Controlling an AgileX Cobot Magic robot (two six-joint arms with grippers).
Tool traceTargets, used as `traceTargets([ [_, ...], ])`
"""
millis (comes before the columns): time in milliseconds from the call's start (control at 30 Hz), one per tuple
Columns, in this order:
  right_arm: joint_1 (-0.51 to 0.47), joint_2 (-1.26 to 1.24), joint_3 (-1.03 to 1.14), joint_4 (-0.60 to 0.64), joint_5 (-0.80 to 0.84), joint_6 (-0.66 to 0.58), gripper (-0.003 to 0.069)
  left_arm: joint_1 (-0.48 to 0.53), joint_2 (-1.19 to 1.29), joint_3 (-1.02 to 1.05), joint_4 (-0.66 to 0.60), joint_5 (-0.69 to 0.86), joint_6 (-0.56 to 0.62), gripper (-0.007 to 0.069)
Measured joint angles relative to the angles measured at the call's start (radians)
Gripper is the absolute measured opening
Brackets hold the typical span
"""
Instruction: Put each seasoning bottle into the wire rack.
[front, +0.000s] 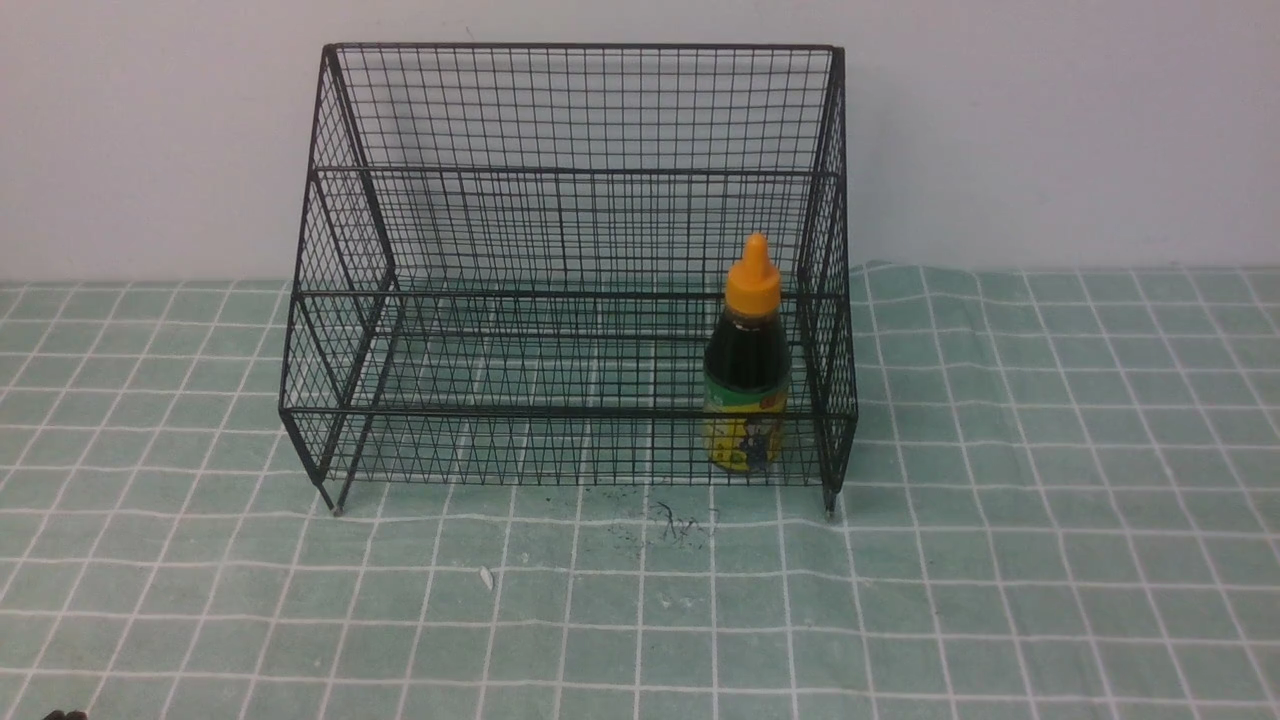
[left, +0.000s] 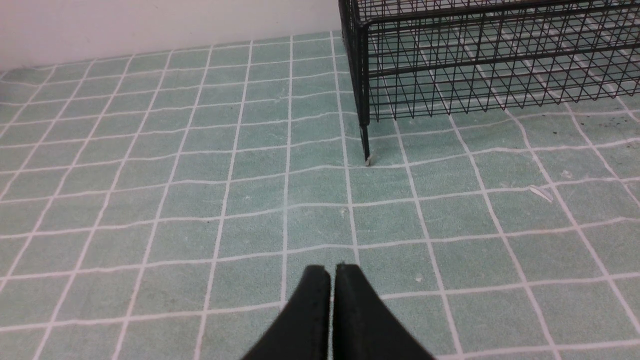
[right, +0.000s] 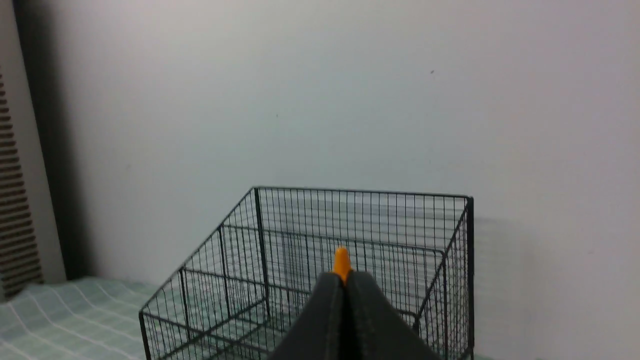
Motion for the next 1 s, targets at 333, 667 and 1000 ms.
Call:
traceTargets([
  [333,-0.411,-0.044,0.206,-0.023,0.199,-0.066,-0.0012,0.0,0.0,0.0,0.0,0.0,0.0,-0.0006],
  [667,-0.547,-0.047,0.206,-0.045,0.26,-0.069,-0.0012,0.0,0.0,0.0,0.0,0.0,0.0,-0.0006],
  [1000,-0.547,-0.047,0.205,-0.045,0.261,-0.069,-0.0012,0.0,0.0,0.0,0.0,0.0,0.0,-0.0006],
])
